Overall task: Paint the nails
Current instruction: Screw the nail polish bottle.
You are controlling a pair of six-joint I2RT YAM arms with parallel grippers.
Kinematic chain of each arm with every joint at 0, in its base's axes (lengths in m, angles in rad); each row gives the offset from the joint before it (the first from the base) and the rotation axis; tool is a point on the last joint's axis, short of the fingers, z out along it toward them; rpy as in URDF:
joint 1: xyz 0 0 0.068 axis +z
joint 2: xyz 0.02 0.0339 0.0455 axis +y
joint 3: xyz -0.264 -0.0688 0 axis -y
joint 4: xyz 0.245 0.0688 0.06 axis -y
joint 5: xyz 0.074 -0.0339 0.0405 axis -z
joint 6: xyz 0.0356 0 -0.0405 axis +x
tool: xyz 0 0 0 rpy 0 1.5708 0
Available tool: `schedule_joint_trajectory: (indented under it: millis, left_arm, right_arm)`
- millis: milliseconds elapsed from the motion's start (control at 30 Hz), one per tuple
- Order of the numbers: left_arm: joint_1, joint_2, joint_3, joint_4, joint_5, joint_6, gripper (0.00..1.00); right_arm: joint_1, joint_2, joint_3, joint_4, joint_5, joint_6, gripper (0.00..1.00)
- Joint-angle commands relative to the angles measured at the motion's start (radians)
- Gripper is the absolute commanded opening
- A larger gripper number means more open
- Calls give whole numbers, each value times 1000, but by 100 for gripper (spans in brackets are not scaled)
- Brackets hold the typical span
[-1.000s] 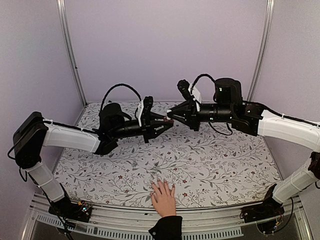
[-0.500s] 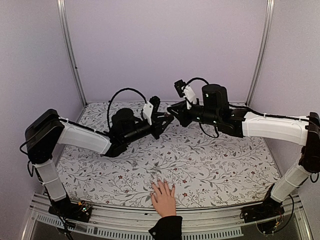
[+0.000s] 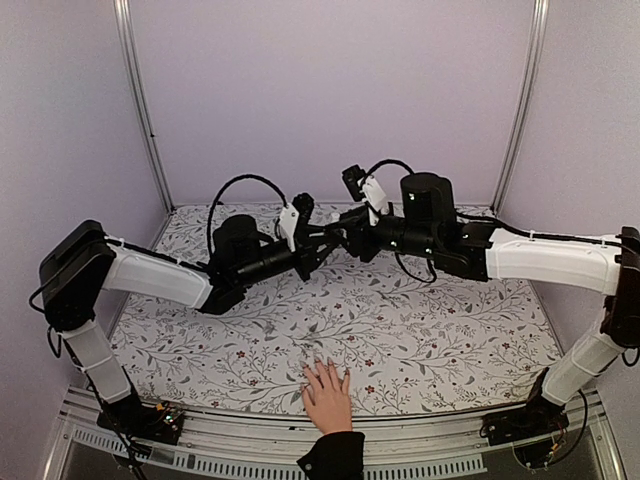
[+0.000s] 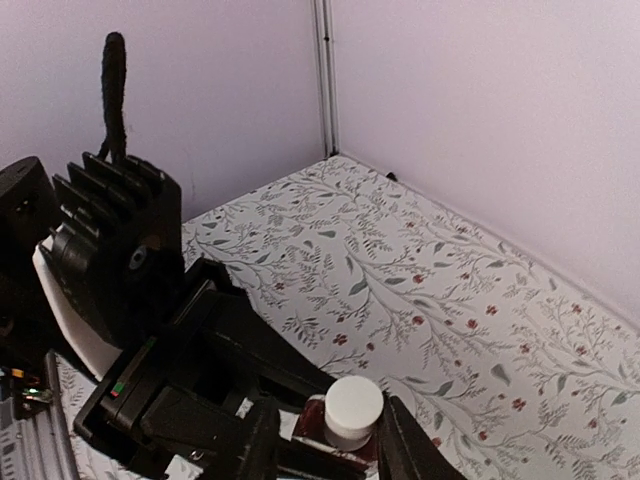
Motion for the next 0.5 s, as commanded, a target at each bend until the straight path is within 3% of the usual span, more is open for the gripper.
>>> schedule_joint_trajectory:
  millis: [0, 200, 467]
  left_arm:
    - [53, -85, -48, 55, 325, -19, 0]
    - [79, -107, -33, 6, 692, -5, 0]
    - [75, -68, 15, 15, 947, -61, 0]
  right_arm:
    - [23, -81, -41, -14, -128, -26, 41]
    - [4, -158, -91, -24, -276, -114, 48]
    - [2, -189, -70, -94, -515, -201, 43]
